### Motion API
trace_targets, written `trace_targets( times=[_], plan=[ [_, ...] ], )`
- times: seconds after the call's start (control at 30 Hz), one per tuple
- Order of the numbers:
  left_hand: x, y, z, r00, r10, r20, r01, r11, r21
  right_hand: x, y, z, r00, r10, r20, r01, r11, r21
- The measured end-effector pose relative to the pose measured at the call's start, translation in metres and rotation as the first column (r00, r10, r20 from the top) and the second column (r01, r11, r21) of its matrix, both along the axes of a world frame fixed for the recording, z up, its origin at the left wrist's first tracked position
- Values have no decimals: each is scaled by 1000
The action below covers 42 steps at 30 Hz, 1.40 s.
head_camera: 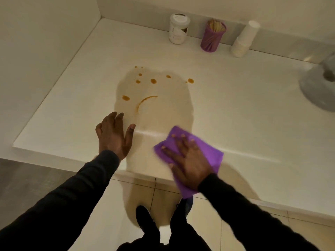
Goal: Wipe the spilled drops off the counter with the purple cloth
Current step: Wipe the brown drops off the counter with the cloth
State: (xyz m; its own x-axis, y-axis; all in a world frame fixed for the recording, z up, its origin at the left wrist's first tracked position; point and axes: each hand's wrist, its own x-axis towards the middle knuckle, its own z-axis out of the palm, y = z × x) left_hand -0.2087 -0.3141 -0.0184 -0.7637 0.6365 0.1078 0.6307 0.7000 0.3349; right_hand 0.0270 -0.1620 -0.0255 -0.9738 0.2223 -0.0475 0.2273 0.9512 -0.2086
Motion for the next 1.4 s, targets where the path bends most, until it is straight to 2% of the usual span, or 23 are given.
trace_targets(
  times=[0.1, 0.2, 0.27, 0.3, 0.33, 0.43, 0.5, 0.57, 0.6, 0.63, 0.7, 0.77, 0.8, 0.83, 0.87, 0.9, 0.97, 1.0, 1.07, 1.13, 1.2, 1.27, 1.4],
  plan=[
    [1, 0, 0, 1000, 8, 12, -8, 1000, -8, 29, 91, -5, 936, -351, 8, 349, 933, 90],
    [-1, 1, 1, 1000, 2, 9, -1, 998, -61, 27, 139, 3, 705, -704, 82, 696, 710, 111],
    [-2, 2, 1, 1000, -13, 10, 14, 997, -78, 2, 121, 5, 600, -795, 92, 787, 607, 114],
    [-2, 2, 1, 1000, -19, 10, 20, 997, -81, -12, 99, 4, 614, -785, 78, 776, 619, 118],
    [-2, 2, 1, 1000, -22, 9, 23, 997, -79, -24, 72, 2, 681, -731, 47, 723, 681, 116],
    [-3, 1, 1, 1000, -21, 11, 21, 997, -71, -30, -10, 1, 943, -332, 13, 330, 941, 75],
    [-3, 1, 0, 1000, -17, 15, 18, 998, -65, -10, -10, 5, 1000, -8, 0, 8, 1000, 7],
    [-3, 0, -1, 1000, -22, 14, 23, 997, -69, 13, 37, 1, 990, 142, -13, -142, 990, 6],
    [-3, 0, -2, 1000, -24, 14, 25, 997, -75, 25, 69, -4, 996, 91, -20, -90, 996, 17],
    [-3, 1, -2, 1000, -24, 12, 25, 996, -82, 34, 105, -8, 999, -38, -17, 39, 999, 36],
    [-3, 1, -2, 1000, -23, 10, 24, 996, -85, 44, 163, -2, 927, -376, -3, 375, 925, 55],
    [-2, 0, -2, 1000, -24, 4, 24, 997, -69, 27, 186, 4, 715, -698, 38, 694, 716, 72],
    [-1, 0, -1, 1000, -26, 0, 26, 998, -56, 9, 184, 4, 608, -792, 45, 788, 610, 82],
    [-1, 0, -1, 1000, -29, -3, 28, 998, -49, -13, 172, 7, 551, -832, 58, 827, 554, 89],
    [-1, 0, -1, 1000, -27, 0, 27, 998, -51, -34, 153, 8, 565, -823, 64, 818, 568, 90],
    [-1, 0, -1, 1000, -19, 6, 19, 998, -58, -50, 129, 5, 651, -757, 57, 751, 653, 94],
    [-1, 1, -1, 1000, -2, 1, 2, 998, -70, -63, 73, -2, 889, -458, 17, 455, 886, 87],
    [-1, 2, -1, 1000, 3, -1, -3, 998, -69, -55, 49, -1, 967, -257, -2, 256, 963, 79],
    [0, 3, 0, 1000, 7, 0, -7, 998, -68, -28, 39, 3, 998, 66, -16, -66, 998, -19],
    [0, 3, 1, 1000, 19, -5, -19, 997, -72, -5, 85, 1, 975, 222, -21, -222, 973, -54],
    [0, 5, 1, 999, 39, -7, -39, 996, -81, 4, 159, -9, 992, 119, -49, -120, 993, -10],
    [0, 5, 2, 999, 49, -4, -49, 995, -89, -1, 230, -9, 984, -169, -47, 170, 985, 16],
    [2, 8, 6, 998, 62, 14, -60, 994, -88, -62, 301, 5, 782, -622, 39, 617, 782, 87]
  ],
)
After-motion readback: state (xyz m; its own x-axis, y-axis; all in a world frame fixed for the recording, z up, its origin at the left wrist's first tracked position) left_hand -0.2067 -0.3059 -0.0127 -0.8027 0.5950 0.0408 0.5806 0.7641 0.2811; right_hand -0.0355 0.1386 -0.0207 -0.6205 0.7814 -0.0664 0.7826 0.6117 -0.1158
